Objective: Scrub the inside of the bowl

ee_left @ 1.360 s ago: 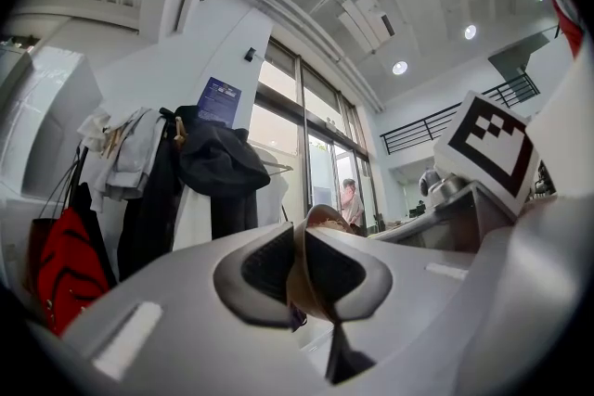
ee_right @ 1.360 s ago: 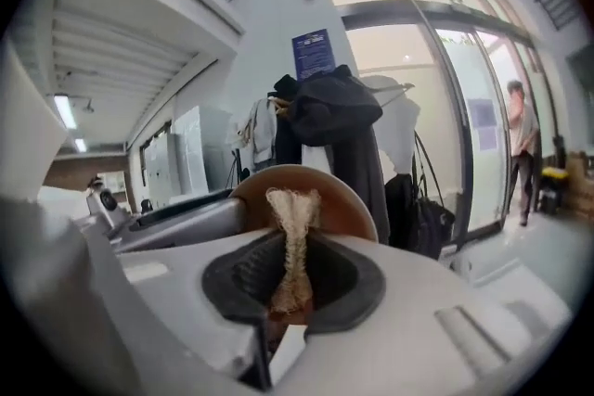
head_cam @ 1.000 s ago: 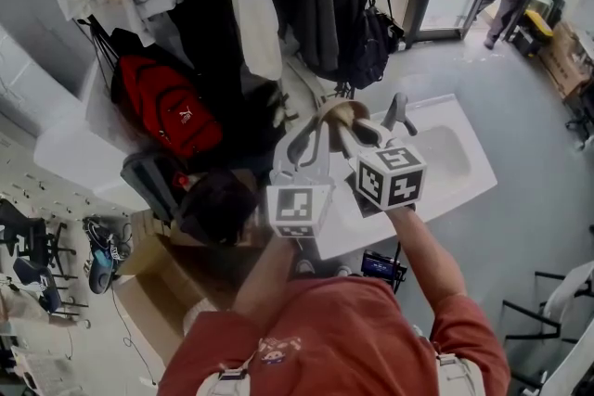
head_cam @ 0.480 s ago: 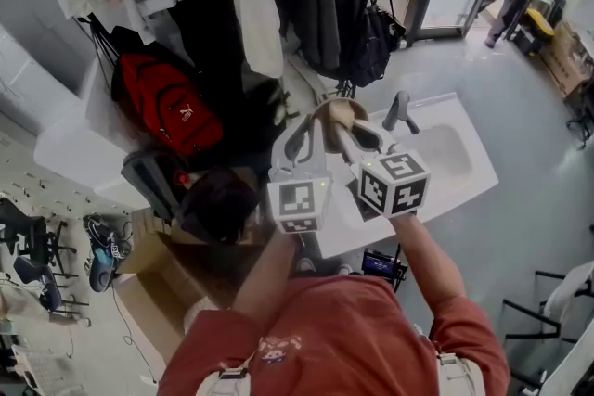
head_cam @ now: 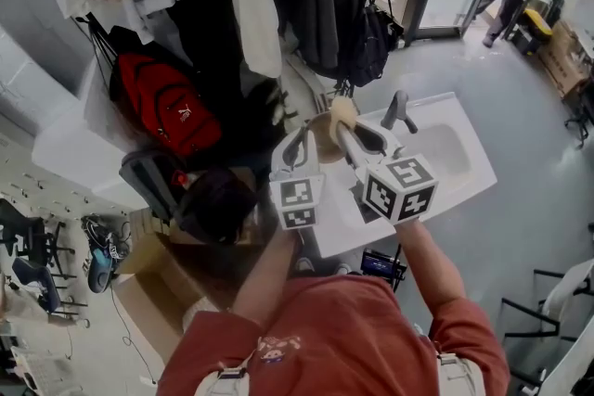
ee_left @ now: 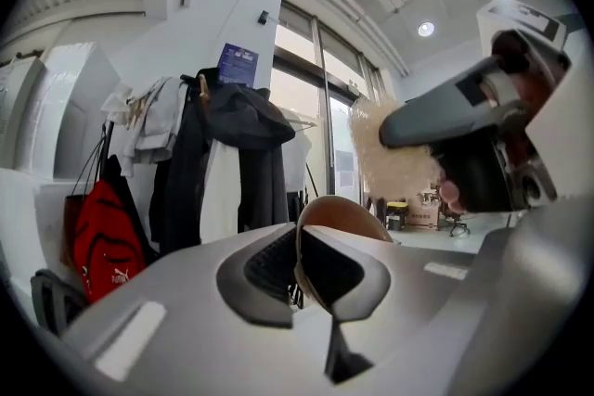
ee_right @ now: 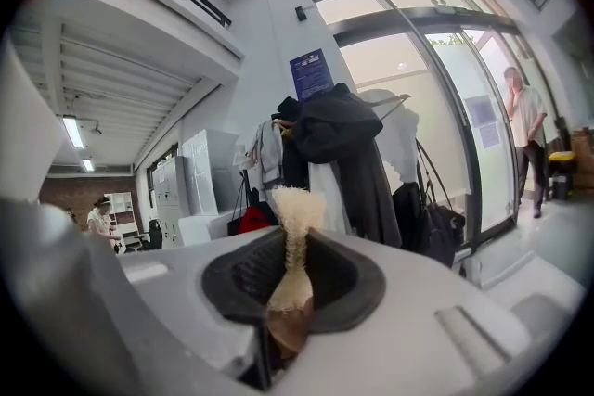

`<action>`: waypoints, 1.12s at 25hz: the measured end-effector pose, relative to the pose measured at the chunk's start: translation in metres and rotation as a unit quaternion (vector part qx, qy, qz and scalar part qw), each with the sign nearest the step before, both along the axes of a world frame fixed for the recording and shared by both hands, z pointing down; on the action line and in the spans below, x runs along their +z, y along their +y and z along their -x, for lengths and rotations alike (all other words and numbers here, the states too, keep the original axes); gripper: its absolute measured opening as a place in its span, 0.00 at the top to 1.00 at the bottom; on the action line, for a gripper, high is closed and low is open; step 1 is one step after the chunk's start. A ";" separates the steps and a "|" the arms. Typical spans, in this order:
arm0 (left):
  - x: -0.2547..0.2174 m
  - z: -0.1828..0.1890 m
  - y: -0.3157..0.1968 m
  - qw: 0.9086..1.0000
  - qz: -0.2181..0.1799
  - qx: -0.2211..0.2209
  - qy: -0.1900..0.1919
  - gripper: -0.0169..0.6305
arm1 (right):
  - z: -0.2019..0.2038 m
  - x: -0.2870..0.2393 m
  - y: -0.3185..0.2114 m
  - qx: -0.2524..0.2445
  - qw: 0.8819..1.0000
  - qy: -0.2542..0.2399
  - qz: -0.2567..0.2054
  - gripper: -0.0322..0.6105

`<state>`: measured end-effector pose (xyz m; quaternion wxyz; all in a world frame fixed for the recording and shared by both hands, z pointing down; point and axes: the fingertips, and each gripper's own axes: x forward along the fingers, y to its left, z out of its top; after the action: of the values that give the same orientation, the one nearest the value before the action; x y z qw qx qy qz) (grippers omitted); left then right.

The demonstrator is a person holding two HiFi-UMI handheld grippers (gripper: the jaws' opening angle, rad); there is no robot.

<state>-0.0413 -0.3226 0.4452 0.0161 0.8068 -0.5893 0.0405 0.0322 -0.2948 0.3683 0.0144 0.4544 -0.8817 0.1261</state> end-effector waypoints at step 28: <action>0.224 0.015 0.059 0.948 0.308 -0.048 0.060 0.94 | -0.024 0.020 -0.010 0.020 0.999 0.007 0.026 0.87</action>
<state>-0.0566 -0.2641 0.6690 0.3008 0.7341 -0.5843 0.1709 0.0560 -0.3044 0.3885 0.0297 0.4722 -0.8688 0.1458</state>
